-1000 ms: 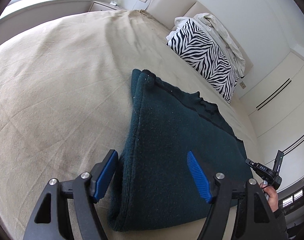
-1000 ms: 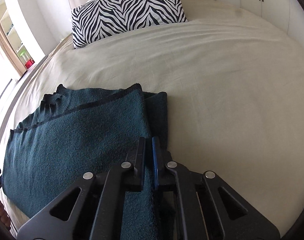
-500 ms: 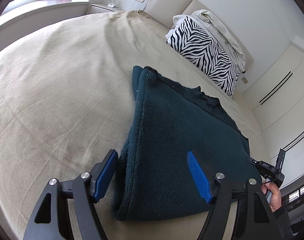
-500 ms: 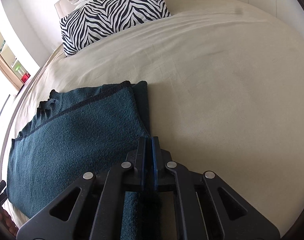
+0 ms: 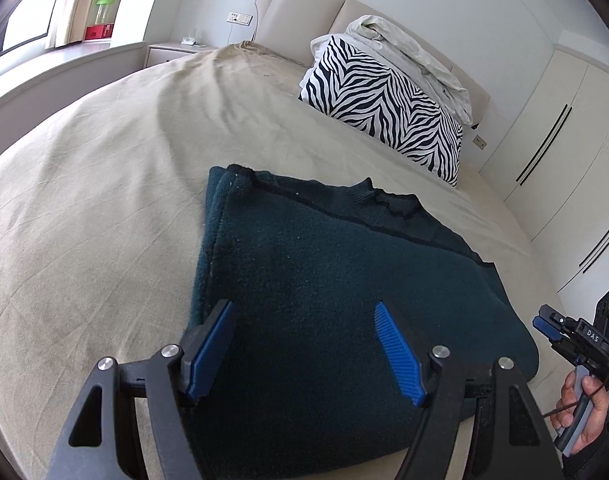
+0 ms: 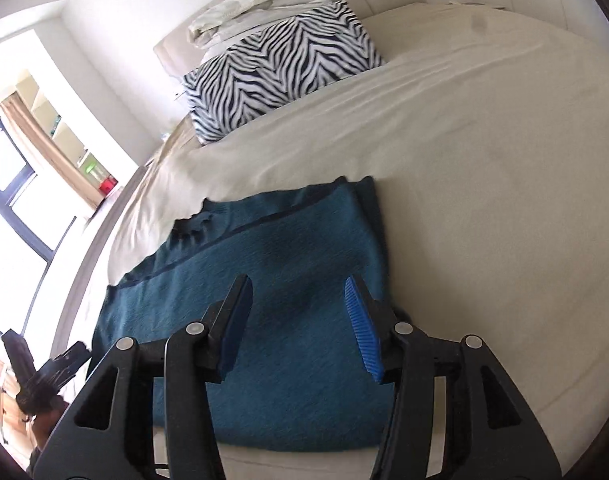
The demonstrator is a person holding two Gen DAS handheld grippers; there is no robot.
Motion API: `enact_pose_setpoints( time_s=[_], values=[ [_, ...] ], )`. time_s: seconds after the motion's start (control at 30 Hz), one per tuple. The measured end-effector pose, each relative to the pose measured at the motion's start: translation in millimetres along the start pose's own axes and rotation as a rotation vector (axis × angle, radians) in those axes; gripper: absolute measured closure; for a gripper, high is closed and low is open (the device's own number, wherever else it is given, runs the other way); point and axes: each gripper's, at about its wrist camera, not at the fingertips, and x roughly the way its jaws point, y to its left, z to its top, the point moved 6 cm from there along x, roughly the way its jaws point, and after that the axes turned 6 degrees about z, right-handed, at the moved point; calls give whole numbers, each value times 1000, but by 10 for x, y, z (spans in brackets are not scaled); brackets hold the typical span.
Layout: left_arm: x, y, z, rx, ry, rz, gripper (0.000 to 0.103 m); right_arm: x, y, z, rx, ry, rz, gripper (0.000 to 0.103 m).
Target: Fold small clothes
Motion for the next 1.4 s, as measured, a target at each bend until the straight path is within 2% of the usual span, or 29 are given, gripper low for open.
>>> enact_pose_setpoints(
  time_s=[0.03,0.1,0.13,0.2,0.23,0.3,0.43,0.53,0.6,0.67,0.73,0.77,0.8,1.1,1.27,1.33,1.4],
  values=[
    [68,-18,-31,12,12,11,29,67,141,-101,-37,40,30,55],
    [182,-16,-104,34,31,33,29,230,264,-303,-93,107,29,55],
    [206,-1,-130,44,29,40,29,313,227,-391,-90,136,17,55],
    [204,19,-146,57,25,33,30,411,7,-546,-6,170,1,64],
    [189,32,-138,54,24,30,30,379,-76,-566,25,148,35,70],
    [162,58,-125,44,17,19,30,255,-202,-593,52,117,30,72],
    [115,82,-112,28,10,13,31,-14,-303,-670,49,103,-46,71],
    [-38,88,-92,28,-36,26,31,-350,-283,-537,-1,-1,-111,60],
    [-85,106,-91,26,-47,32,30,-502,-299,-391,-32,-70,-167,37],
    [-74,146,-118,15,-36,33,30,-412,-353,-325,-51,-37,-201,35],
    [-54,179,-161,7,-25,32,31,-261,-455,-331,-56,44,-234,45],
    [-48,187,-179,6,-23,31,31,-207,-498,-341,-46,68,-237,73],
    [-54,189,-204,9,-23,30,31,-171,-540,-377,-33,90,-243,94],
    [25,175,-257,37,2,41,30,-371,-660,-590,0,54,-289,99],
    [30,163,-258,47,8,51,30,-301,-728,-692,6,68,-253,97],
    [0,145,-234,45,12,56,30,-291,-768,-655,29,58,-222,93],
    [-60,126,-184,42,2,58,30,-306,-764,-610,41,61,-228,80]
  ],
)
